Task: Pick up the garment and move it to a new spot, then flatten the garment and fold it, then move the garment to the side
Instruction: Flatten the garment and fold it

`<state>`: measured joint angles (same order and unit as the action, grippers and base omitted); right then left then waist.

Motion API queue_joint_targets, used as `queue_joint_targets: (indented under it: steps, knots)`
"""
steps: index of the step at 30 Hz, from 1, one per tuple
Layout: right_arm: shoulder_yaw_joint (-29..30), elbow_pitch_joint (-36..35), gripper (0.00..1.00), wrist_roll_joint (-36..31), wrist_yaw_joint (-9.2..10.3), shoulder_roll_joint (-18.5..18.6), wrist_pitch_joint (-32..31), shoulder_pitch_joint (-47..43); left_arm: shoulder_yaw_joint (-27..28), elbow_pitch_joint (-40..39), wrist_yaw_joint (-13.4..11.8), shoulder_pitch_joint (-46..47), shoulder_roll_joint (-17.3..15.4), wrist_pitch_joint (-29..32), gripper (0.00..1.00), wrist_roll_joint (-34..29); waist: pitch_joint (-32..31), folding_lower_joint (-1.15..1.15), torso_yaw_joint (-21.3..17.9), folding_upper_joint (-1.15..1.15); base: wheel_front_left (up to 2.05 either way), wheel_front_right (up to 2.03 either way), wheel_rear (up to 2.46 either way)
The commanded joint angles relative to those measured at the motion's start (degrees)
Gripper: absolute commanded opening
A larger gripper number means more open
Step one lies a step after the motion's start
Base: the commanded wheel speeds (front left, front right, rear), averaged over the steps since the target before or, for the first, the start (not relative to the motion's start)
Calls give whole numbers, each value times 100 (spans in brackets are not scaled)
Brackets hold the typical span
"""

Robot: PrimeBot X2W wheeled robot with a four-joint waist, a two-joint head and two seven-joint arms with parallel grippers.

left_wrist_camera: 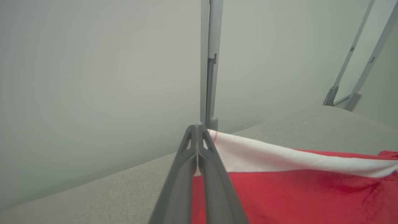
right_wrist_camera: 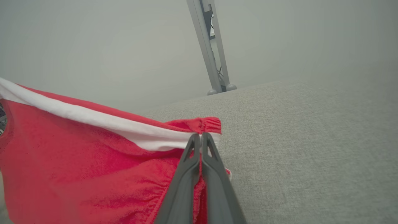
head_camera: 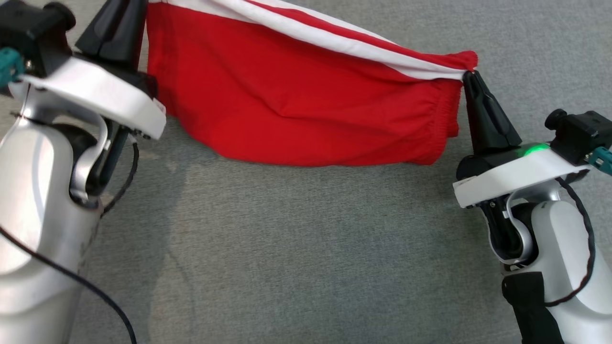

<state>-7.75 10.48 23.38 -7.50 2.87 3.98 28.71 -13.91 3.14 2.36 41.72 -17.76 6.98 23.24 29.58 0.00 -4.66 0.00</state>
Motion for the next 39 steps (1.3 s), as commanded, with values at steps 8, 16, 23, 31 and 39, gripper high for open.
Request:
queue_joint_targets:
  steps: [8,16,23,31,39]
  knots:
    - [-146,565,0,186,2,21,452,426,-118,1763,262,1002,90,-419,0,13,300,0,-413,0,0,0,0]
    - [-539,921,20,434,3,21,691,654,-177,3147,345,1479,196,-786,0,61,345,0,-621,0,0,0,0]
    - [-680,756,100,125,2,21,899,389,-301,4003,415,1658,332,-1221,100,132,269,0,-639,0,0,0,0]
    - [-289,-55,100,-461,2,17,1023,-289,-199,3704,190,1111,390,-2024,100,107,12,0,-507,0,0,0,0]
    - [294,-720,100,-1038,2,20,1018,-819,100,1890,-354,-162,339,-2213,100,-77,-357,0,-209,0,0,0,0]
